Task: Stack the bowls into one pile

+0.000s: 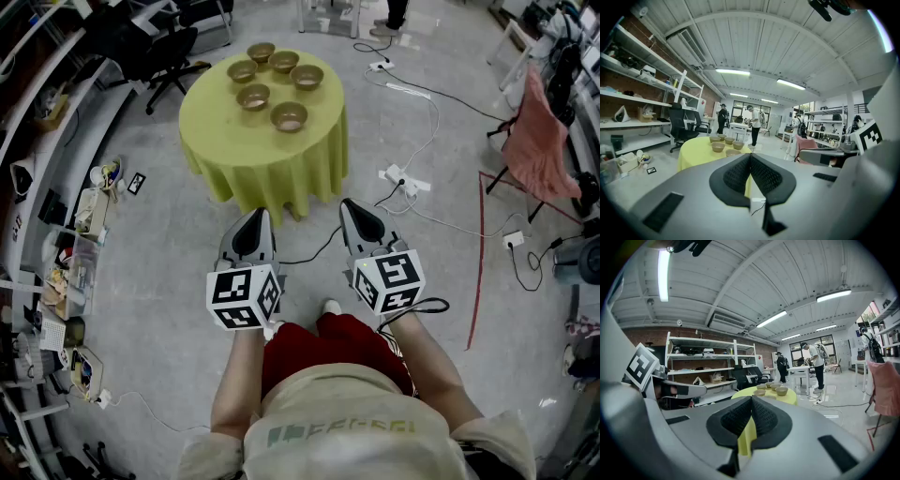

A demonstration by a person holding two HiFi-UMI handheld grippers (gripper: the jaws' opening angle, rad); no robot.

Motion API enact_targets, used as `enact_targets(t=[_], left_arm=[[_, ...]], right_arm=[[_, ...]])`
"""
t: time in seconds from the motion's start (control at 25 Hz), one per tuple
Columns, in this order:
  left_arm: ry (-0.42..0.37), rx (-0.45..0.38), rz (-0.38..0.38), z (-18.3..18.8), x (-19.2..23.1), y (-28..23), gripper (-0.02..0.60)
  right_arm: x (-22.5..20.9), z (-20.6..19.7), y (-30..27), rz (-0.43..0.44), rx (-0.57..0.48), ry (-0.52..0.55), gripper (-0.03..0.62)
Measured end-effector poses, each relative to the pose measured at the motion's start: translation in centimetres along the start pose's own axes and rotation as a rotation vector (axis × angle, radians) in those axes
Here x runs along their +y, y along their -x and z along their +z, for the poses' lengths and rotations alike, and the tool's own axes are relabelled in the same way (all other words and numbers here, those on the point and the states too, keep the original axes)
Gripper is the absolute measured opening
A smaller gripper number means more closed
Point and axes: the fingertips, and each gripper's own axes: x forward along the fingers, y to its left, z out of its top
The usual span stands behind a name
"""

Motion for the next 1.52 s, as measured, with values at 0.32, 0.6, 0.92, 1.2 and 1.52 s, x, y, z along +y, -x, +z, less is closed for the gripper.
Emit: enact_targets(t=[0.32, 0.6, 0.92, 1.2, 1.52], left_arm=[[-0.003, -0.003, 0.021, 0.1, -2.0, -0.8, 0.023], [-0.007, -0.009, 0.05, 0.1, -3.3, -1.4, 0.023], [-0.027, -0.012, 0.083, 0.4, -4.0, -2.4, 0.023], [-0.02, -0.01, 0.101, 0.8, -3.4, -3.9, 0.023], [-0.035, -0.003, 0.09, 1.5, -2.3, -7.4, 0.023]], right_arm=[[-2.3, 0.5, 0.6, 0.012, -0.009, 0.003, 0.035], [-4.1, 0.5, 1.4, 0.017, -0.011, 0.028, 0.037], [-6.3, 1.2, 1.0, 0.004, -0.02, 0.027, 0.037], [-7.9, 1.0, -0.1, -0.007, -0.003, -0.003, 0.037], [-9.2, 1.7, -3.2, -0.008, -0.004, 0.007, 0.037]])
